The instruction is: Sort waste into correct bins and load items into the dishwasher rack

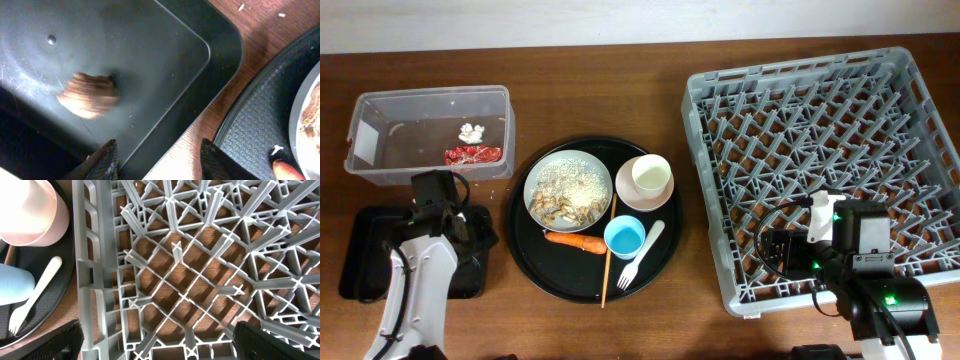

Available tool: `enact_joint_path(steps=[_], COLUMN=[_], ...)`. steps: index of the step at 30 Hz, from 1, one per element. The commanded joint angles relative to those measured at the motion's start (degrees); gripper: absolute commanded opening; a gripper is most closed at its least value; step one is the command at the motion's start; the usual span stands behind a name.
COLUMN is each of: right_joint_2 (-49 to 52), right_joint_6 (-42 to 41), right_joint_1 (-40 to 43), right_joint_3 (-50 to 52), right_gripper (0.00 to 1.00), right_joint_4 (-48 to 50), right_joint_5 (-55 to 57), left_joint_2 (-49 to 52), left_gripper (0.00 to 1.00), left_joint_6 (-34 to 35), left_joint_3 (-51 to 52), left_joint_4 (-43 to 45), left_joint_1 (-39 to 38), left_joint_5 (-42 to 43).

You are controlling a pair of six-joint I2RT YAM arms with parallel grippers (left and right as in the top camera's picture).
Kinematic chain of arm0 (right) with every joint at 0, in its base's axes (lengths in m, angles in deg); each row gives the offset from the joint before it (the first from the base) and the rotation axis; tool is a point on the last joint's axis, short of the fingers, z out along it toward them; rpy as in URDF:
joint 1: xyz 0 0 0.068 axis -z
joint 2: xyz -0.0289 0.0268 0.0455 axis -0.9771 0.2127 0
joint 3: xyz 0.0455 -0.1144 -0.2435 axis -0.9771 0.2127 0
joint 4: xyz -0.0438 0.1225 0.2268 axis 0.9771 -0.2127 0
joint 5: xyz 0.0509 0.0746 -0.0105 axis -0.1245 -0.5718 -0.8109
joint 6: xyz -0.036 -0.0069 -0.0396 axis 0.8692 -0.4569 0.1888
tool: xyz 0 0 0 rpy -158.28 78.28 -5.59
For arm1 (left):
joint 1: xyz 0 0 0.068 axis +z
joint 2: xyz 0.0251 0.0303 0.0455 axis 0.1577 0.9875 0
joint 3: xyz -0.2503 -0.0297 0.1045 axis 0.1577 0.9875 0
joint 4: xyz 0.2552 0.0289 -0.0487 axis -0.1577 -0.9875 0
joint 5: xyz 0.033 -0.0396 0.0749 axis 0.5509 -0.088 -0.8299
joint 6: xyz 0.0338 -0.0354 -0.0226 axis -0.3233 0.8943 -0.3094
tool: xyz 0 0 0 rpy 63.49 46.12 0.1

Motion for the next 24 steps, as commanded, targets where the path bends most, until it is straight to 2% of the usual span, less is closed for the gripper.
enact_joint_path(steps=[1,3,6,10,16,19,24], right_joint_2=[-0.1,-0.1,-0.1,-0.1,-0.1,-0.1,-0.1], right_joint_6=[-0.4,-0.4,-0.4,-0.4,-0.4,-0.4,-0.4], right_joint_1=[-0.4,-0.4,-0.4,-0.4,-0.4,-0.4,-0.4], right_joint_3=[-1.2,-1.2,-1.2,-1.2,-1.2,-1.2,-1.2], right_gripper=[0.99,0.99,0.99,0.99,0.99,0.99,0.99], right_joint_4=[0.0,0.0,0.0,0.0,0.0,-0.1,-0.2], right_joint_5=[-0.1,-0.1,-0.1,-0.1,-0.2,-0.2,-0.2], left_joint_2=[0.0,0.0,0.0,0.0,0.1,1.0,4.3], left_gripper=[0.53,0.54,0.57,0.58,0.59,0.7,0.71], left_joint_6=[-0.4,-0.4,-0.4,0.5,6.8,12.4,17.3], left_joint_3=[-0.7,-0.7,-0.7,-0.7,-0.7,-0.7,-0.7], left_joint_4=[-1.4,-2.5,-3.1,-3.5,-1.0,0.2,3.0], left_joint_1=[0.2,-0.1,-2.6,-8.6,-19.6,-25.0,-29.9], left_joint_5=[2.8,12.3,17.6,18.4,18.1,15.7,15.2])
